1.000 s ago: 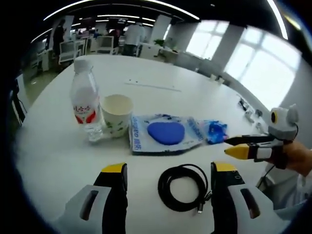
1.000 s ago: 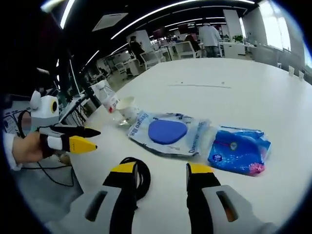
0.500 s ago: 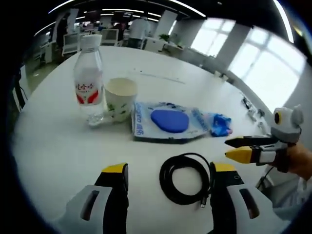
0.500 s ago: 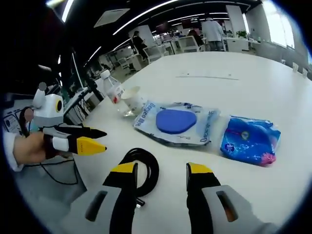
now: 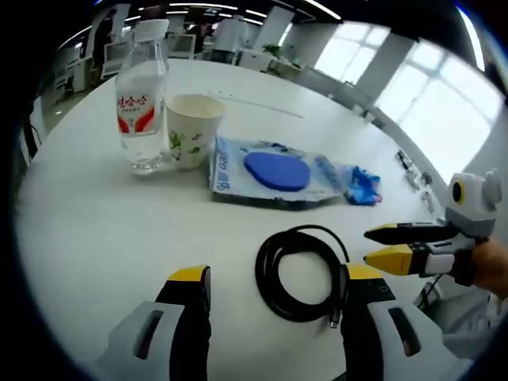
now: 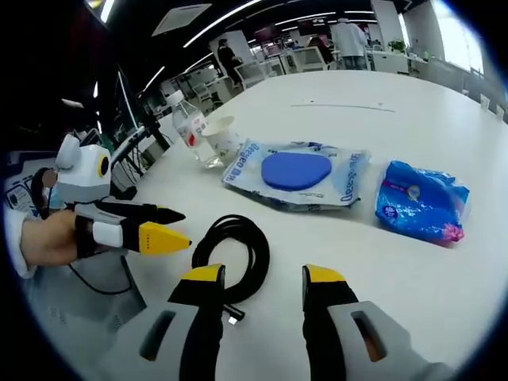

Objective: Arrange the tabletop items into an orderly group along one side of the table until the central work area is clear of visible clutter.

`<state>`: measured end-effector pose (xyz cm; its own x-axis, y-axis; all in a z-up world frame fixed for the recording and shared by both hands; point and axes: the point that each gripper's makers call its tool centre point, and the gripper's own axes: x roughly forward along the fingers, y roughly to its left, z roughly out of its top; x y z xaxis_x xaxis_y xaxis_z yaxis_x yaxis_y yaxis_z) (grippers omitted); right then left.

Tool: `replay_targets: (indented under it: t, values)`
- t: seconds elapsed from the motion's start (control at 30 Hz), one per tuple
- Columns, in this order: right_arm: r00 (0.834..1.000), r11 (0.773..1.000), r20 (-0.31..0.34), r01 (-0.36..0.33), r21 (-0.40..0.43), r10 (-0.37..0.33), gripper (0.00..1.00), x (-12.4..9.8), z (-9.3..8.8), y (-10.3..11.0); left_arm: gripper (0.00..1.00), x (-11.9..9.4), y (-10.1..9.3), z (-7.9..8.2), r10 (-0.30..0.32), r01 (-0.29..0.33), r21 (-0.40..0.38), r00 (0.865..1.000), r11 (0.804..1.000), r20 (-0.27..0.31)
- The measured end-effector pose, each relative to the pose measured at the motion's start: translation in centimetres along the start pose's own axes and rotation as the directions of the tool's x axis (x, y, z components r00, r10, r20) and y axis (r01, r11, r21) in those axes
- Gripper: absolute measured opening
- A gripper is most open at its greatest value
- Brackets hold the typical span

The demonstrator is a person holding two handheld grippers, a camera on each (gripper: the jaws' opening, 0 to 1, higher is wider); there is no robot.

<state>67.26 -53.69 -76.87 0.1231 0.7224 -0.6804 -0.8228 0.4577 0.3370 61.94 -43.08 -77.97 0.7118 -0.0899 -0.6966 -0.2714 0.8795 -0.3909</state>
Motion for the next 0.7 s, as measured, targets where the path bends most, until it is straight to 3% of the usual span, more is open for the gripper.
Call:
replay_targets:
  t: [0.23,0.7]
  values:
    - [0.999,1.000,-0.037,-0.002,-0.006,0.001,0.35,0.9,-0.7,0.5,0.60,0.2,0.3,-0.5,0.011,-0.012,-0.032,1.000,0.999,-0.018]
    - [0.999,1.000,-0.049,-0.001,0.001,0.001,0.31,2.2,-1.1,0.7,0.57,1.1,-0.1,-0.7,0.018,-0.019,-0.030,0.999,0.999,-0.037]
